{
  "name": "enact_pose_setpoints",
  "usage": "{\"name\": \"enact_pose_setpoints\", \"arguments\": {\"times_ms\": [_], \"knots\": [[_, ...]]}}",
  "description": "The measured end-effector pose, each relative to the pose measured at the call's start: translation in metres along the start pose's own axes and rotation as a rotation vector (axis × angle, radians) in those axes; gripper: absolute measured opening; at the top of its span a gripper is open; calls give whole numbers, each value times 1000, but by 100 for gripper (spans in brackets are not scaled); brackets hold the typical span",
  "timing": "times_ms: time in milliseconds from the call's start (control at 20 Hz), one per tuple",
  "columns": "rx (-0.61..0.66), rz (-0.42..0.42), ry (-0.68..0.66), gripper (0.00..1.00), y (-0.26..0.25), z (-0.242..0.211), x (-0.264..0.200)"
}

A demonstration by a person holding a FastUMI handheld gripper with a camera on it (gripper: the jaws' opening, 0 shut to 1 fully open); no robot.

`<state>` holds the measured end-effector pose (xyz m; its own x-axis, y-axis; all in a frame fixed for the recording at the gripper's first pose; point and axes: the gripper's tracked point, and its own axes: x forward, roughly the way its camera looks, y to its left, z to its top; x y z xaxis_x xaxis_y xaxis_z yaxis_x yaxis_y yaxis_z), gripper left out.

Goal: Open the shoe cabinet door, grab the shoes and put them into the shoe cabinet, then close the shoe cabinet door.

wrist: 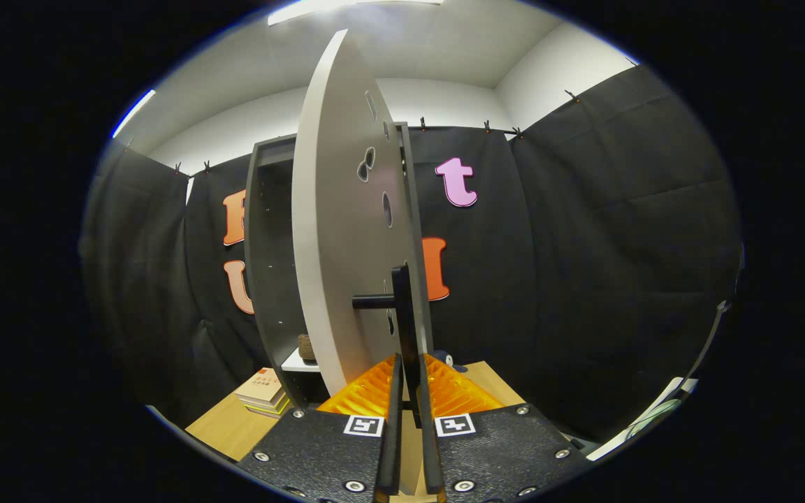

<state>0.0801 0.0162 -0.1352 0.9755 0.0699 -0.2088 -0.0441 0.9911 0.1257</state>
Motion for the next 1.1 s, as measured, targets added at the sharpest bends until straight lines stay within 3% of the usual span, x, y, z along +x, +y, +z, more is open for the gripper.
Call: {"name": "enact_pose_setpoints", "arguments": {"times_ms": [450,850,1100], "knots": [[-18,2,5,7,-30,-1,5],[-37,-156,11,5,-58,-5,-9],[-21,-216,26,5,-40,-15,-30]]}}
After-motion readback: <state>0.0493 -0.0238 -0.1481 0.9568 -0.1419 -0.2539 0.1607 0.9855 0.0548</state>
